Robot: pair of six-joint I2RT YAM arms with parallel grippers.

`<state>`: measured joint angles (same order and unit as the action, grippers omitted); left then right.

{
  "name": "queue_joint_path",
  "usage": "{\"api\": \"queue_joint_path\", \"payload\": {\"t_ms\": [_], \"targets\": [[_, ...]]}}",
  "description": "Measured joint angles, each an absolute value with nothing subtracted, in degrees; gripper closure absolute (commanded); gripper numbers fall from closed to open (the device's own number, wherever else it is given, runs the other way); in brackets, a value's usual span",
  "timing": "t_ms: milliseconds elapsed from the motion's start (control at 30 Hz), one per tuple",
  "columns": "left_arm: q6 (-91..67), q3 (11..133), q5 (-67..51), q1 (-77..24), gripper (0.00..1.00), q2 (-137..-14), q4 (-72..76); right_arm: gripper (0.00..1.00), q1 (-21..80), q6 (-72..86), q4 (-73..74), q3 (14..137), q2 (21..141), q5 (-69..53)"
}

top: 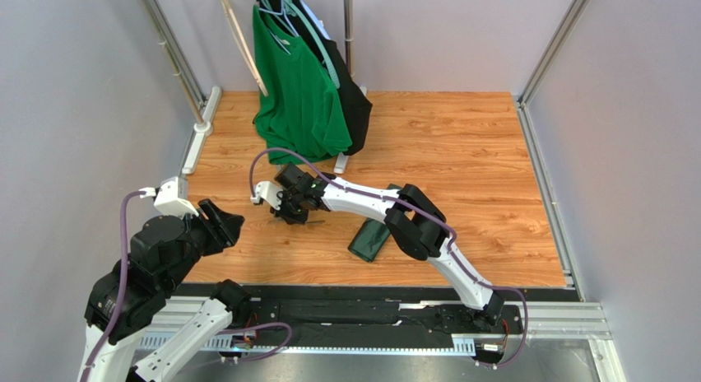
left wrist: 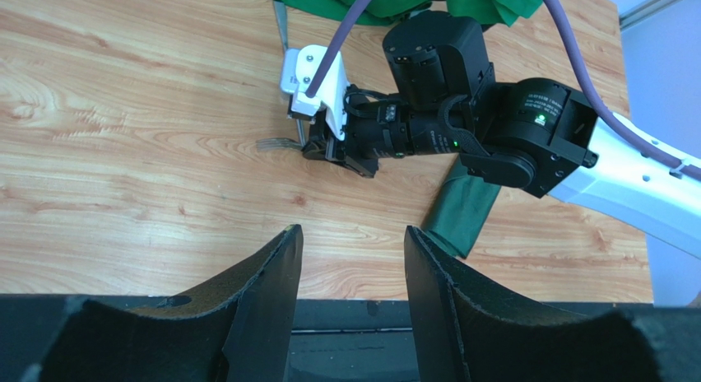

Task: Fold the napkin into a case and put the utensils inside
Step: Pick up the fork from the center of the board, then pass from the right arm to the left

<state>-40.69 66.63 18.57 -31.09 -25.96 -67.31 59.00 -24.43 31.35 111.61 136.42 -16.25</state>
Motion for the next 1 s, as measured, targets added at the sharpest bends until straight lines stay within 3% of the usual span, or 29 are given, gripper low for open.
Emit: {"api": "queue_joint_path", "payload": {"t_ms": [200,467,667,1000], "targets": [[-36.75,67.20,12.38,-31.09,0.37,-26.22,-67.26,1.00,58.13,-22.41,30.98,100.33,128.66,-20.05],[-29.36,62.39,-3.22,-31.09,0.28,-30.17,-61.23,1.00,48.58,-8.60,31.44,82.15,104.73,-36.01],[-25.69,59.40,-19.46,-31.09,0.28,-40.56,-53.49,1.00,41.39,-3.11,30.33,79.99,100.44,-46.68],[-21.87,58.63,-28.95,-31.09,0.32,-54.94,-46.72,1.00,40.12,-1.89,33.98,71.33,97.06,-60.73]]}}
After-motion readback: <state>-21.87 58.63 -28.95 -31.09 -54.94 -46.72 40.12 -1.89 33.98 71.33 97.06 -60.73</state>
